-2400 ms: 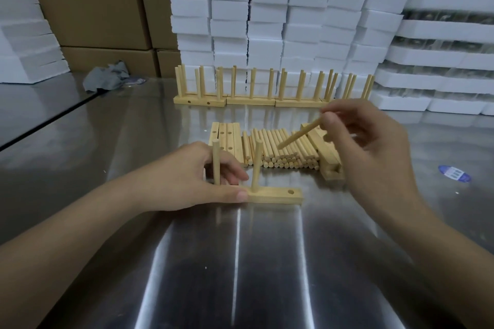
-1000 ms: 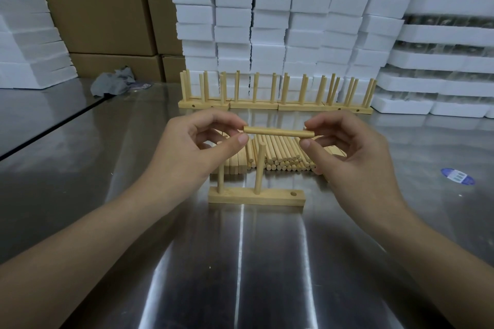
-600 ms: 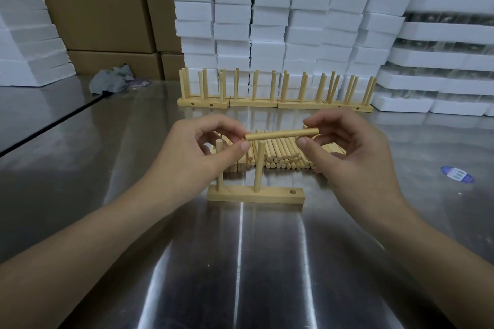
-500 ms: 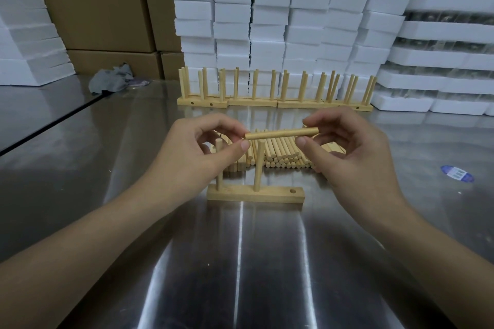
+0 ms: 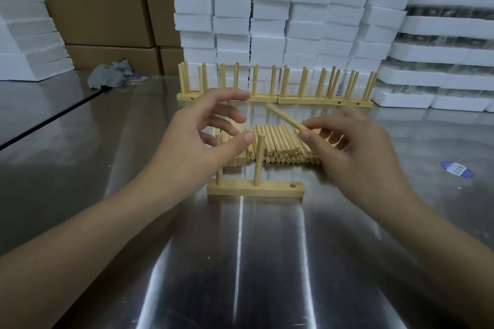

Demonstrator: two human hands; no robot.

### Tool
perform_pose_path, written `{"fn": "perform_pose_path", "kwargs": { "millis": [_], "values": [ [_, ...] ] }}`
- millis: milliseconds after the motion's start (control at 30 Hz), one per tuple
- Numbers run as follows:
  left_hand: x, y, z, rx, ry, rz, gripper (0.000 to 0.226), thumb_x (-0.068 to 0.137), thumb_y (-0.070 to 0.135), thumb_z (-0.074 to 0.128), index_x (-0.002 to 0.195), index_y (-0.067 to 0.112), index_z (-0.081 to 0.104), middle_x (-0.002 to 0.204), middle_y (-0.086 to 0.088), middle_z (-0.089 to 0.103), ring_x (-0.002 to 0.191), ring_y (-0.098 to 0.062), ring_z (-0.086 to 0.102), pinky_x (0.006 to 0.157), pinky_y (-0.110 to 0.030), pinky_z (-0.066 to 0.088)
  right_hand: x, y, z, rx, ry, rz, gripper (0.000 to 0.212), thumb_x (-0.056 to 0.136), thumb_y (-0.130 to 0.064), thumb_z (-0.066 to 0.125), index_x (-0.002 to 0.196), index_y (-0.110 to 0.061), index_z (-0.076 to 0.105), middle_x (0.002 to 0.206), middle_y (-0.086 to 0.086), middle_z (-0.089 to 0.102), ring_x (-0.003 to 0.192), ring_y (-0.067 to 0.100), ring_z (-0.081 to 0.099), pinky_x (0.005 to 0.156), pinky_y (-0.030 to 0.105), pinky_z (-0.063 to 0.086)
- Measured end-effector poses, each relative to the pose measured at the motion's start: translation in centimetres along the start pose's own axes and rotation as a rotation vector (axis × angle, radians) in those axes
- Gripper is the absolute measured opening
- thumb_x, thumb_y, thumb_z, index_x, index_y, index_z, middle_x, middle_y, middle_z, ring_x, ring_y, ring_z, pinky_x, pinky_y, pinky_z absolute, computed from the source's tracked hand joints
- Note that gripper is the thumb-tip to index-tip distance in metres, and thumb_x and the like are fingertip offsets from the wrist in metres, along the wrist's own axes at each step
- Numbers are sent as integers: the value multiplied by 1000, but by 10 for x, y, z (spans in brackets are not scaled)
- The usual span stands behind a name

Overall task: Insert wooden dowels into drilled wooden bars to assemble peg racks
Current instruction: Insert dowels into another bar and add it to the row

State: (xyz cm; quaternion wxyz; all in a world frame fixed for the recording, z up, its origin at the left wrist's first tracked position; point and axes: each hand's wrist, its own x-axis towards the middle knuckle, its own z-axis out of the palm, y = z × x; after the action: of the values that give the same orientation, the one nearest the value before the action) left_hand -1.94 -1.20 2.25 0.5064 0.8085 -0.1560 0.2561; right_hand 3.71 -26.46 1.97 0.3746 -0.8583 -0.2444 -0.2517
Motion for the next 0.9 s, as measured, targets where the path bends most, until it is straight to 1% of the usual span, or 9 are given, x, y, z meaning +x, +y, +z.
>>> {"fn": "perform_pose_path", "kwargs": {
  "millis": [67,167,233,333,400,500,700,800,900],
  "values": [
    [-1,-2,1,60,-2,10,47,95,22,80,136,37,63,114,11,70,106,-17,69,76,-25,52,4,3,-6,85,-96,71,11,96,-39,72,98,-30,78,82,-11,71,79,3,66,68,19,50],
    [-5,-2,3,182,-20,78,47,96,26,76,138,37,61,119,14,66,112,-16,65,86,-35,55,6,7,-15,174,-325,126,8,95,-28,76,90,-21,76,80,-5,78,75,9,75,72,33,64],
    [-7,0,4,270,-35,145,49,93,28,72,140,37,60,123,18,62,115,-13,62,94,-36,54,6,9,-18,195,-443,118,3,93,-21,79,91,-20,77,80,-5,79,76,10,77,78,34,65],
    [-9,2,7,394,-62,278,51,93,26,71,143,30,60,133,15,59,125,-11,56,105,-41,49,5,8,-18,222,-567,87,3,92,-15,80,92,-18,79,83,-4,81,80,10,78,84,29,63],
    [-8,2,10,471,-76,347,49,93,27,70,142,28,61,135,15,57,130,-9,52,108,-42,46,5,7,-17,219,-585,64,4,91,-15,80,92,-18,80,85,-8,80,82,7,77,83,25,61],
    [-11,3,16,536,-89,378,47,94,30,67,141,29,61,133,11,58,129,-12,52,104,-43,45,5,6,-17,140,-565,-23,4,91,-22,80,92,-24,83,87,-16,79,86,2,74,81,15,55],
    [-21,10,30,612,-50,362,51,90,21,62,141,29,63,134,11,60,133,-12,48,107,-31,29,5,6,-14,160,-582,-44,6,93,-24,78,91,-20,81,88,-9,80,87,6,76,85,26,58],
    [-22,13,31,625,-97,312,61,89,19,59,149,30,57,141,12,57,138,-11,45,112,-30,25,4,5,-11,180,-591,-66,7,93,-25,78,90,-19,80,87,-7,79,86,7,75,82,21,56],
    [-23,13,29,660,-132,278,71,87,17,59,155,33,51,148,14,53,144,-11,41,116,-36,25,3,3,-9,184,-603,-92,9,94,-24,78,87,-20,79,85,-7,79,85,9,75,80,17,53]
  ]
}}
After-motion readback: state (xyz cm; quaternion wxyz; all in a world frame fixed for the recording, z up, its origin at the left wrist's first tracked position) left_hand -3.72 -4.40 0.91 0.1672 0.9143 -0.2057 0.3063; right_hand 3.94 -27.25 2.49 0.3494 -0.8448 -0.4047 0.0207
